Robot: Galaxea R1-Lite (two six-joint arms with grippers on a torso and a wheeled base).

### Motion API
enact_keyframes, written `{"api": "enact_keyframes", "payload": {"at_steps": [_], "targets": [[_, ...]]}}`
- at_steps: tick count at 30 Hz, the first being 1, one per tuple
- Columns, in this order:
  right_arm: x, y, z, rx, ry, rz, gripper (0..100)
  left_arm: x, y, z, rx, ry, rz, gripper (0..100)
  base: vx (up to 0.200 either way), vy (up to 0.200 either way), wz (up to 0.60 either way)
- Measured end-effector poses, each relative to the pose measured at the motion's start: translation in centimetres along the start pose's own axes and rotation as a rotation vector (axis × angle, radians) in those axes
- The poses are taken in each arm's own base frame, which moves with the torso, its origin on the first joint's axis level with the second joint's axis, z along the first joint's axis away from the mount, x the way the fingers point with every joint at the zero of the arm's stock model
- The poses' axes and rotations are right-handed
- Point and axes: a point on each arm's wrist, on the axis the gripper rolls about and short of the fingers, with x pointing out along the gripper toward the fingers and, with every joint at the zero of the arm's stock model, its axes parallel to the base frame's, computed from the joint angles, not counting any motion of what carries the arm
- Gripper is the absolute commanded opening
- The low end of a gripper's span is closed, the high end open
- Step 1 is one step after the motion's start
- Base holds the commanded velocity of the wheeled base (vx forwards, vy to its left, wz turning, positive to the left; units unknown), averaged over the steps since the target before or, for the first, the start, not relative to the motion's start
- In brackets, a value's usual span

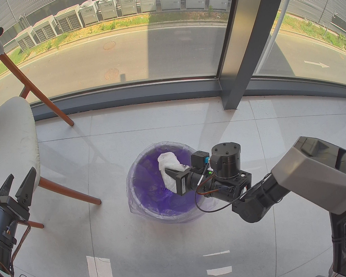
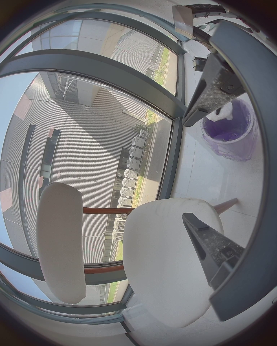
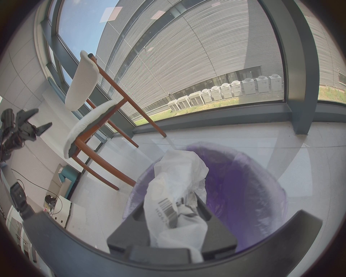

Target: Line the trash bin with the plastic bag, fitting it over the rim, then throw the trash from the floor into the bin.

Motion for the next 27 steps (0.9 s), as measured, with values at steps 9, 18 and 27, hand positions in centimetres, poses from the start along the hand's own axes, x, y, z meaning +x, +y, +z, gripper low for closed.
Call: {"api": "enact_keyframes", "payload": {"at_steps": [9, 18, 27], "targets": [[2.5, -0.4, -3.2, -0.013, 0.017, 0.001, 0, -0.1, 0.1, 0.1, 0.004, -0.008, 0.008, 100, 0.0, 0.0, 0.0], [4.1, -1.5, -4.2, -0.008, 0.002, -0.014, 100, -0.1, 0.1, 0.0, 0.008, 0.003, 0.012, 100, 0.0, 0.0, 0.0], [4.4, -1.7, -3.9, 0.001, -0.019, -0.019, 100, -0.1, 0.1, 0.0, 0.009, 0.005, 0.012, 100, 0.0, 0.0, 0.0]]}}
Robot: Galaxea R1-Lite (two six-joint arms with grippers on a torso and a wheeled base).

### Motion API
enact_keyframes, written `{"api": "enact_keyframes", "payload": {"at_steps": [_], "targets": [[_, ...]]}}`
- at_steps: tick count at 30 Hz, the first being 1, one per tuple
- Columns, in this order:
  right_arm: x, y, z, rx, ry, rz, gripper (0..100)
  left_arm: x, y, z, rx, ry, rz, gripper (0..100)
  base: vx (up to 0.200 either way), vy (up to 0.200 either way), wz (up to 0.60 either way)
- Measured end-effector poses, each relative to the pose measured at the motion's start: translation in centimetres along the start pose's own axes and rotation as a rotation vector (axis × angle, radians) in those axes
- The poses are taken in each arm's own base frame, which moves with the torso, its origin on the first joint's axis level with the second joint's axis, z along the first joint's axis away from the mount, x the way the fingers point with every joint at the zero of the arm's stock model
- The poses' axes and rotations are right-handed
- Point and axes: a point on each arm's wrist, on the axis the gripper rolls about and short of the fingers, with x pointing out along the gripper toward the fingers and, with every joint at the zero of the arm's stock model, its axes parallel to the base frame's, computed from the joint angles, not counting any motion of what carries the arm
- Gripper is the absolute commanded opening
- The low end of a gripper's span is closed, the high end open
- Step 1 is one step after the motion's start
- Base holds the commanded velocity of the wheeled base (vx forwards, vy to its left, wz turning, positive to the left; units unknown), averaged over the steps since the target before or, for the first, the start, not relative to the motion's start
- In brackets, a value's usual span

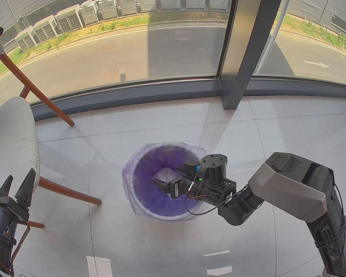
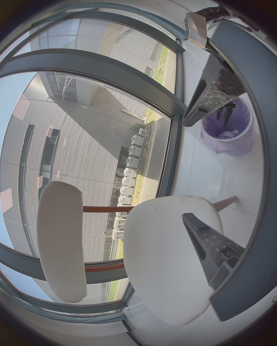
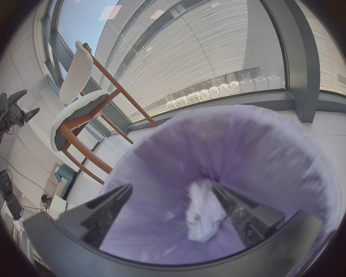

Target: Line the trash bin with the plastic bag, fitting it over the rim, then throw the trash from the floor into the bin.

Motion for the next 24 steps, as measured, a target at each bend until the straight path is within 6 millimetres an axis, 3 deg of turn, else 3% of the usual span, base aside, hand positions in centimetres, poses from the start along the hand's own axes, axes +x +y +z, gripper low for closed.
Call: {"api": "enact_keyframes", "payload": {"at_steps": [7, 13, 19, 24], "targets": [[-0.6, 0.2, 2.0, 0.018, -0.043, -0.027, 100, -0.1, 0.0, -0.1, 0.001, 0.008, 0.003, 100, 0.0, 0.0, 0.0], [-3.6, -0.1, 7.0, 0.039, -0.131, -0.068, 100, -0.3, 0.1, 0.0, 0.001, 0.004, 0.008, 100, 0.0, 0.0, 0.0], [-9.7, -1.9, 11.8, 0.042, -0.201, -0.146, 100, -0.5, 0.3, 0.2, 0.003, -0.01, 0.03, 100, 0.0, 0.0, 0.0], [-17.1, -4.8, 14.7, 0.033, -0.251, -0.272, 100, -0.7, 0.4, 0.4, 0.005, -0.025, 0.042, 100, 0.0, 0.0, 0.0]]}}
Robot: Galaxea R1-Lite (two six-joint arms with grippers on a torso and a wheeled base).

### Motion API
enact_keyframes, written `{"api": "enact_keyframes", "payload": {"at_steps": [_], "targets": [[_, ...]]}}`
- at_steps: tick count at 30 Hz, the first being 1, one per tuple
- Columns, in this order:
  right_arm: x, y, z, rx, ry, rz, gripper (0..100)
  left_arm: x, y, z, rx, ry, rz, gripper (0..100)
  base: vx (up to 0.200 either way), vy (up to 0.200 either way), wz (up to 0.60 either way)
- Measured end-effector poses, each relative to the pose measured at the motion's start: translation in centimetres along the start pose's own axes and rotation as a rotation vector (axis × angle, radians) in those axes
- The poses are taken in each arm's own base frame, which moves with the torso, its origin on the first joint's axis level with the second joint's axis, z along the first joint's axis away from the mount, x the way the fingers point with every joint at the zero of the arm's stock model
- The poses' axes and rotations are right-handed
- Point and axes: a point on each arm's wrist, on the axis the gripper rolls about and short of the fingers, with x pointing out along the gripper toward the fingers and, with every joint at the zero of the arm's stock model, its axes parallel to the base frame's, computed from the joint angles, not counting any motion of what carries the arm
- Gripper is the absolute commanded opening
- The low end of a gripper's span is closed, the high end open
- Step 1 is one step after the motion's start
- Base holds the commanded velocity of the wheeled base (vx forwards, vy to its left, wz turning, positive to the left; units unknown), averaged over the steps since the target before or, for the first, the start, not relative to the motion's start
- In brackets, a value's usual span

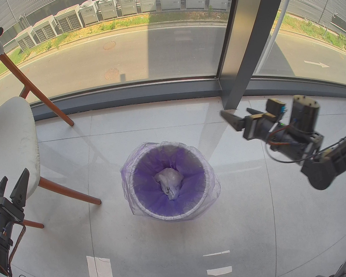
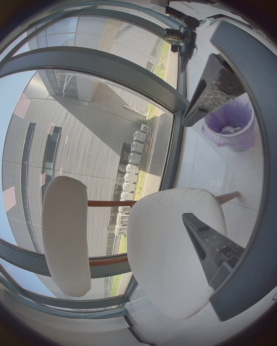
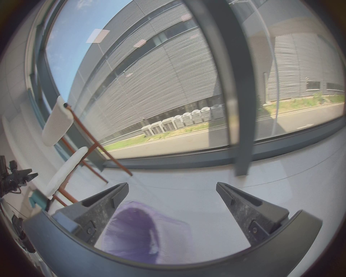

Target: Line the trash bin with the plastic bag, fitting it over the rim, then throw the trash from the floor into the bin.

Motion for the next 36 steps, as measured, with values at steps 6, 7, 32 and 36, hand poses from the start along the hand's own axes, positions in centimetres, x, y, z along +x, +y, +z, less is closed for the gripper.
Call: {"api": "enact_keyframes", "payload": {"at_steps": [6, 7, 32, 36], "targets": [[-8.5, -3.7, 3.8, -0.024, -0.074, -0.147, 100, -0.2, 0.1, 0.2, 0.001, -0.013, 0.013, 100, 0.0, 0.0, 0.0], [-9.9, -3.9, 4.2, -0.029, -0.086, -0.165, 100, -0.2, 0.1, 0.2, 0.002, -0.015, 0.015, 100, 0.0, 0.0, 0.0], [-33.7, 0.5, -3.7, -0.187, -0.026, -0.424, 100, -8.1, 1.7, -2.3, 0.063, 0.166, -0.018, 100, 0.0, 0.0, 0.0], [-35.8, 0.9, -7.0, -0.152, 0.078, -0.471, 100, -10.1, 2.4, -4.2, 0.066, 0.274, -0.007, 100, 0.0, 0.0, 0.0]]}}
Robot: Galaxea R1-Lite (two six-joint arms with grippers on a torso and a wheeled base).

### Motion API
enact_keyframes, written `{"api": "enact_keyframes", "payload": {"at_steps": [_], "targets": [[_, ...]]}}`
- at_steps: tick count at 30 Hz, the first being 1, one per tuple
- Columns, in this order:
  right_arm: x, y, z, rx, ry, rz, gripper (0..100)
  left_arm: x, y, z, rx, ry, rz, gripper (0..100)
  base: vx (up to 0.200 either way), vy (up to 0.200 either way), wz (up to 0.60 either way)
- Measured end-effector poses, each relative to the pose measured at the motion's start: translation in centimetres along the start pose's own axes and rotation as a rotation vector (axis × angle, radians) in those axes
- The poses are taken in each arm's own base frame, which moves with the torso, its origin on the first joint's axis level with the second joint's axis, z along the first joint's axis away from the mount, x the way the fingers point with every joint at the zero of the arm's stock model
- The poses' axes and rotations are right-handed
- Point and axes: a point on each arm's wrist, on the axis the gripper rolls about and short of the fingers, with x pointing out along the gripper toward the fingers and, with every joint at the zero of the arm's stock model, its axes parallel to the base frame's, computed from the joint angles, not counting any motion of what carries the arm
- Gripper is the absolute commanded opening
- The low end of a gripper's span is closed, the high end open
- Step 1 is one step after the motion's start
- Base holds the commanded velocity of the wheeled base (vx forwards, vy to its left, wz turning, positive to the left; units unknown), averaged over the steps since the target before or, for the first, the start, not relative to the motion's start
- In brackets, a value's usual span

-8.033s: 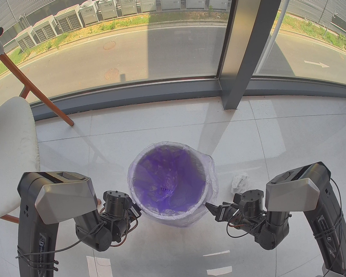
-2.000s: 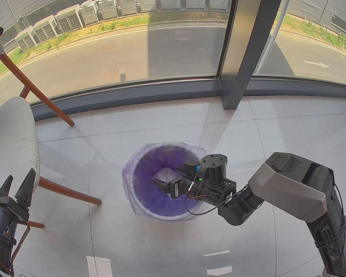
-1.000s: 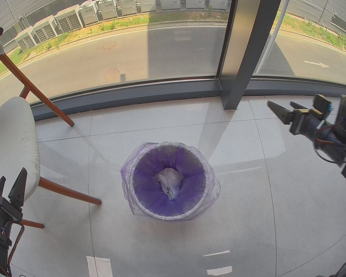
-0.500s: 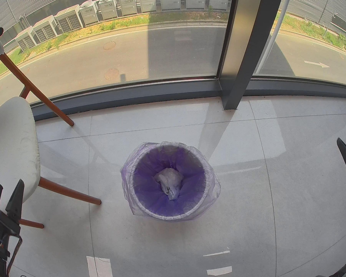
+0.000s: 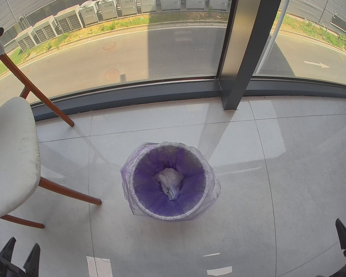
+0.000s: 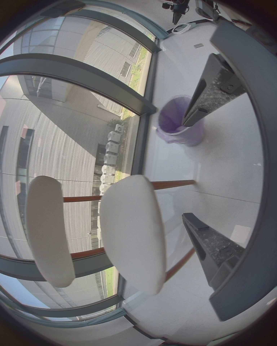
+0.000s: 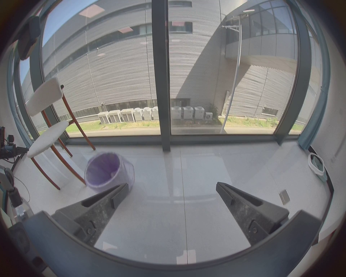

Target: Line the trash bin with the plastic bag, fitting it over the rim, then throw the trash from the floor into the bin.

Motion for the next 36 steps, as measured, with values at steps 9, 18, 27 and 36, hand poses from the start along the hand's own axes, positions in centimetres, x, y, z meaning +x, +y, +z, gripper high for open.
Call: {"api": "enact_keyframes", "payload": {"at_steps": [9, 18, 27, 36], "targets": [[-1.8, 0.0, -2.4, 0.001, -0.054, -0.024, 100, -1.5, 0.0, -1.6, 0.101, 0.005, -0.207, 100, 0.0, 0.0, 0.0], [-2.1, 0.0, -2.5, 0.0, -0.096, -0.016, 100, -2.1, 0.1, -1.8, 0.1, -0.077, -0.097, 100, 0.0, 0.0, 0.0], [-2.2, 0.0, -2.5, 0.0, -0.105, -0.014, 100, -2.5, 0.4, -2.2, 0.097, -0.122, 0.045, 100, 0.0, 0.0, 0.0], [-2.2, 0.0, -2.5, -0.001, -0.105, -0.012, 100, -2.6, 0.2, -2.6, 0.176, -0.088, -0.048, 100, 0.0, 0.0, 0.0]]}}
